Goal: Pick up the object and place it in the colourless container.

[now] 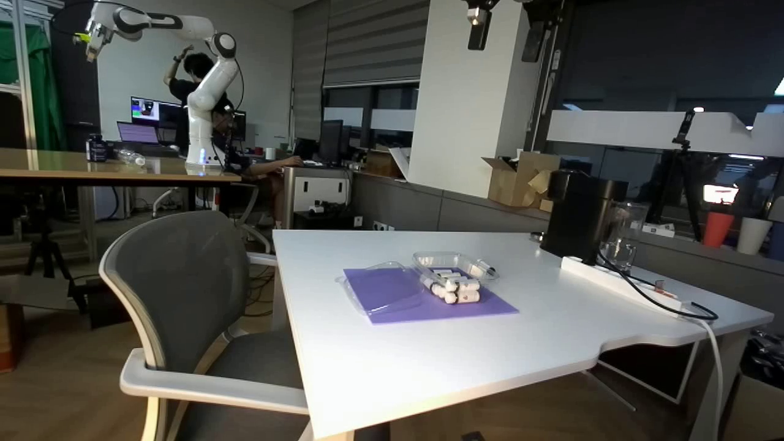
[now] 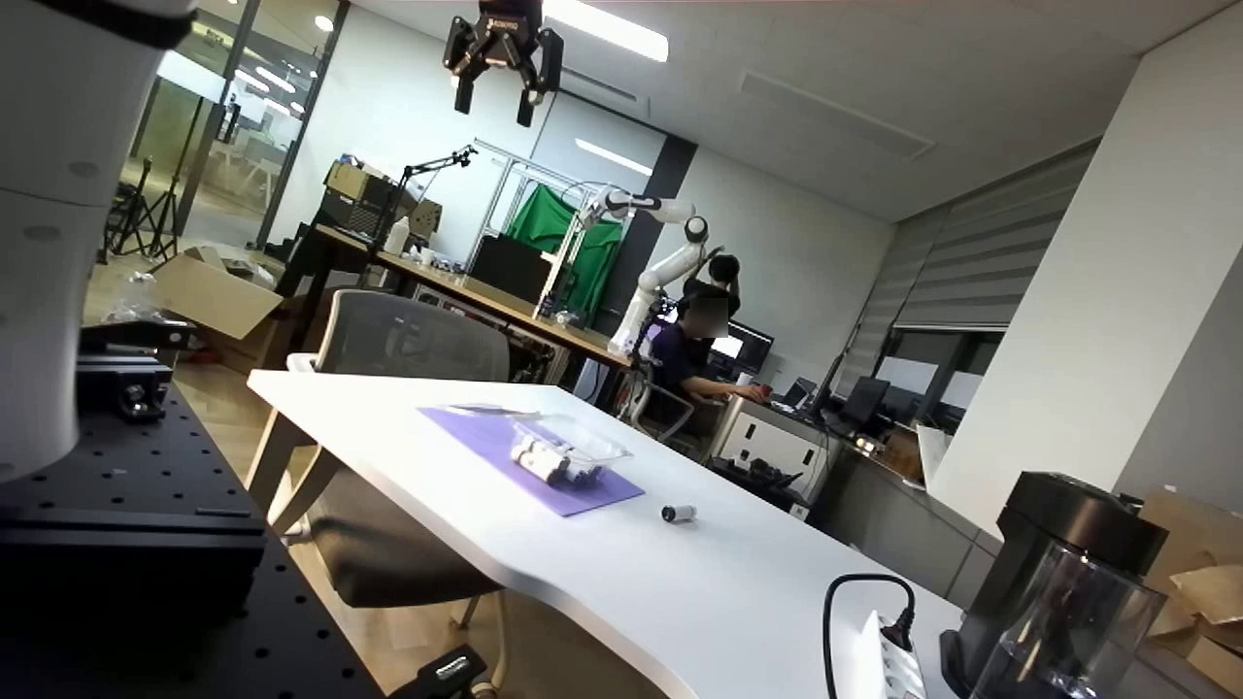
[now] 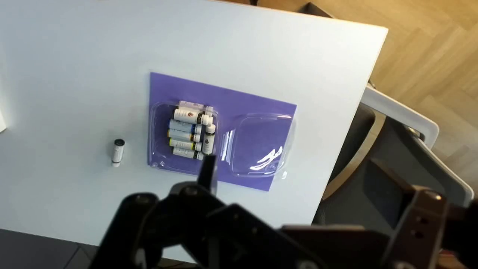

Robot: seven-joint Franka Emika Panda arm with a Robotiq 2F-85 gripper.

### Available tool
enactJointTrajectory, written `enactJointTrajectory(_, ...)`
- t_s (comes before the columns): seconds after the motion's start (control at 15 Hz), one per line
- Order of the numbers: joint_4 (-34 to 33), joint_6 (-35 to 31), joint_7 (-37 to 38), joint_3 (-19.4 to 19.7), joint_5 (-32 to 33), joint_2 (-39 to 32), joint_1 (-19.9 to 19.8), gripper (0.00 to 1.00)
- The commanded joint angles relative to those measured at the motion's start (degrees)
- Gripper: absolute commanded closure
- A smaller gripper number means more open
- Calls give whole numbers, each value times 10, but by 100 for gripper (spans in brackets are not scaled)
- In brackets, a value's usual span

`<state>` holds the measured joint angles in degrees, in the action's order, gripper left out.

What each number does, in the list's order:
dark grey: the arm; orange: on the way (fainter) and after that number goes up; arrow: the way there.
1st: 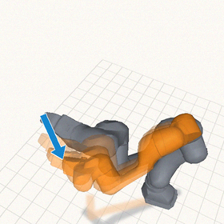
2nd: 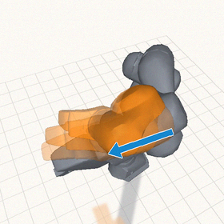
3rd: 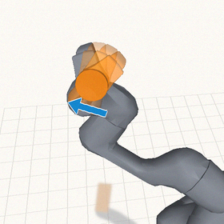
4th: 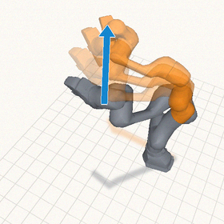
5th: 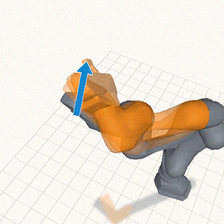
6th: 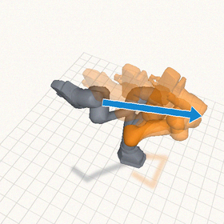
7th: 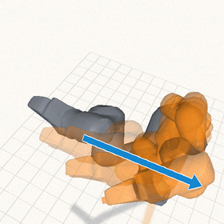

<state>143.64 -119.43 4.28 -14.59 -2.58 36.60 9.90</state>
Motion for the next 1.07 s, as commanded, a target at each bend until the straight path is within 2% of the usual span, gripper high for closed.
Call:
enactJointTrajectory(0.0, 2, -26, -19, 25, 13, -12, 0, 0)
enactJointTrajectory(0.13, 3, -71, -56, 56, 26, -39, -15, 0)
enactJointTrajectory(0.27, 2, -144, -102, 92, 43, -83, -34, 0)
enactJointTrajectory(0.6, -47, -309, -206, 173, 49, -261, -70, 0)
enactJointTrajectory(0.8, -111, -342, -204, 187, 65, -376, -102, 0)
enactJointTrajectory(0.93, -174, -323, -200, 192, 58, -449, -118, 0)
enactJointTrajectory(1.0, -207, -309, -180, 195, 75, -481, -127, 0)
